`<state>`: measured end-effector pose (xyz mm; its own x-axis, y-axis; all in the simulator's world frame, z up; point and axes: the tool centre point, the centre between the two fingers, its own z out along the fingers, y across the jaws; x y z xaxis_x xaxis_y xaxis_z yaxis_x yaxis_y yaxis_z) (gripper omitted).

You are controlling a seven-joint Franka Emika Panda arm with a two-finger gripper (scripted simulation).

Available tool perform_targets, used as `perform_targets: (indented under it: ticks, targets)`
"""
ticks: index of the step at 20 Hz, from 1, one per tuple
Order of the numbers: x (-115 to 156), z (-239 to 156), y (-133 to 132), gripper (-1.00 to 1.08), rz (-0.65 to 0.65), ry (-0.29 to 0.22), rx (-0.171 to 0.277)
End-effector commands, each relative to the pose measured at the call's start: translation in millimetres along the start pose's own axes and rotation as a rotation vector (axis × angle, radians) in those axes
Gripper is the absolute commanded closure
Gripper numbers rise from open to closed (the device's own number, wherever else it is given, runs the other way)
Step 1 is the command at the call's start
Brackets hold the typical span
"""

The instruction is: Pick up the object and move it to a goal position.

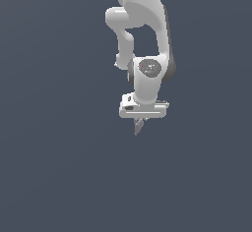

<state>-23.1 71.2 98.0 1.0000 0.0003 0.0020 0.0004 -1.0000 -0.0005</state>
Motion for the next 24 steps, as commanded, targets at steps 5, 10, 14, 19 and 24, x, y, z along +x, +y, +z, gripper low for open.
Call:
perform_targets:
  ticks: [5,10,14,19,24]
  targets:
    - [22,-3,-5,1.08,0.000,0.000,0.000]
    - [46,-6,-9,1.08,0.001,-0.001,0.000]
    - [61,-7,-12,1.08,0.001,-0.002,0.000]
    - [72,-9,-15,1.08,0.001,-0.002,0.000]
    - [77,-9,-15,1.08,0.001,-0.002,0.000]
